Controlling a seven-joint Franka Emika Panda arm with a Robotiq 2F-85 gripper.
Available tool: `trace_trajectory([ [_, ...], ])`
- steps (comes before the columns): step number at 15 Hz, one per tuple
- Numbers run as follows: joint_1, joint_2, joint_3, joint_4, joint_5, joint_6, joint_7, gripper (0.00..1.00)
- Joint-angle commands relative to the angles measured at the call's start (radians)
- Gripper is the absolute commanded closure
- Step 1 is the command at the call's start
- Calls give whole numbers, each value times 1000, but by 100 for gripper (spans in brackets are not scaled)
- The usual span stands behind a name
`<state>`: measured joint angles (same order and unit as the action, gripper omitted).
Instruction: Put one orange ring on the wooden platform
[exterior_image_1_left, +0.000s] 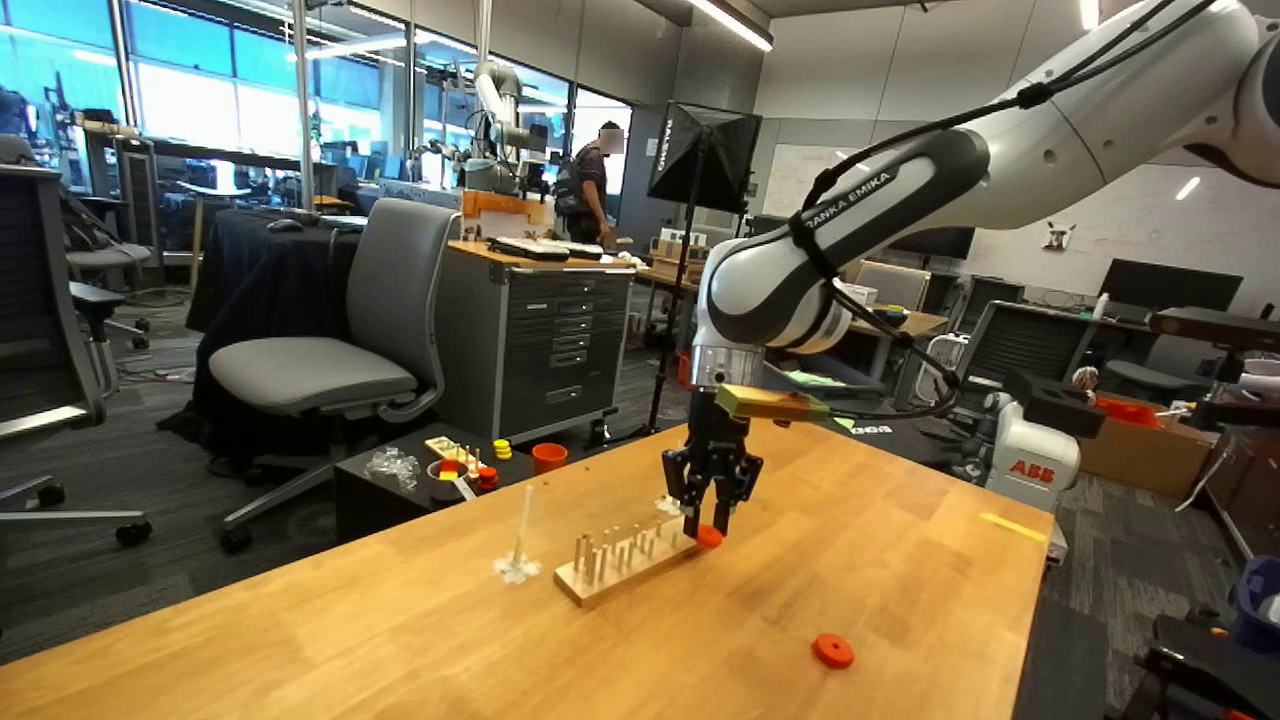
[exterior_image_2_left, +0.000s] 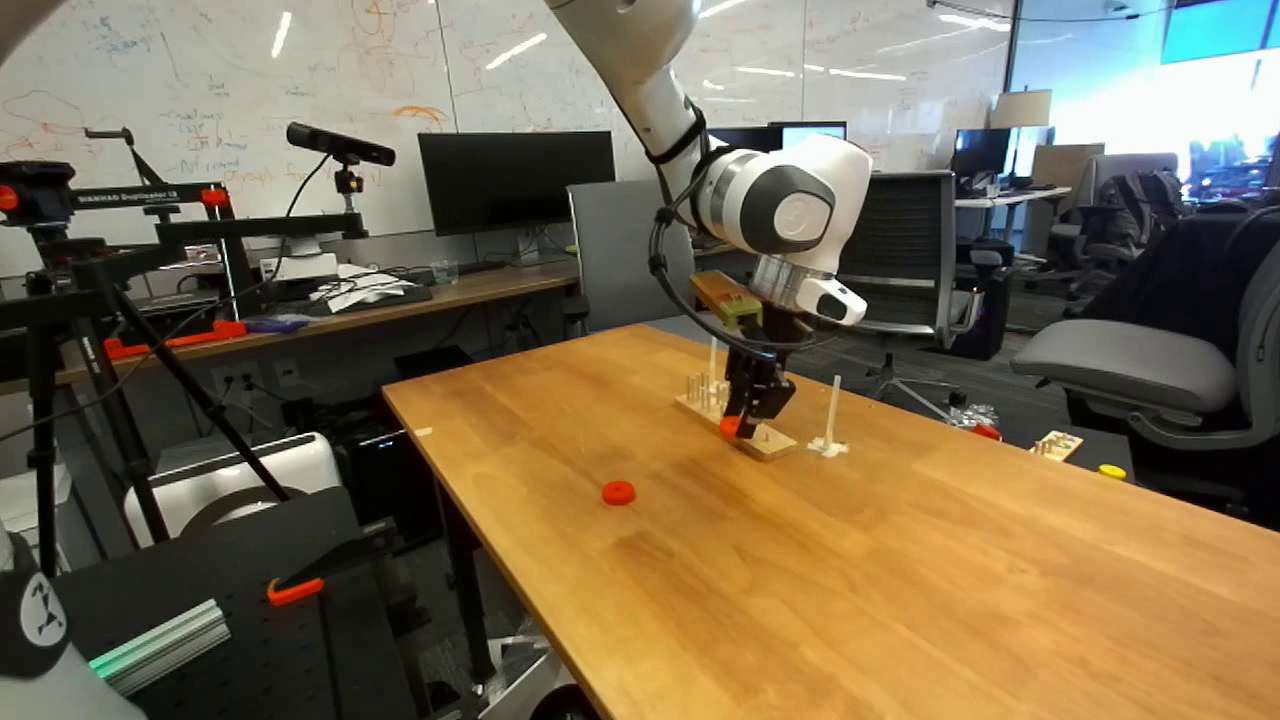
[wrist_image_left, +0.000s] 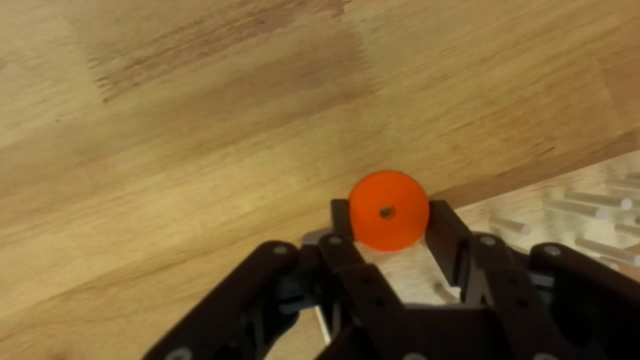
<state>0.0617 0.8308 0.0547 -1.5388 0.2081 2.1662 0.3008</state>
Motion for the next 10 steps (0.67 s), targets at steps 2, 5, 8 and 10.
trace_trajectory([
  [2,29,5,7,69,32,-21,41,82],
  [5,45,16,2,110,32,-30,74,82],
  [8,53,29,-3,150,29,-48,106,82],
  [10,52,42,-5,178,27,-72,122,82],
])
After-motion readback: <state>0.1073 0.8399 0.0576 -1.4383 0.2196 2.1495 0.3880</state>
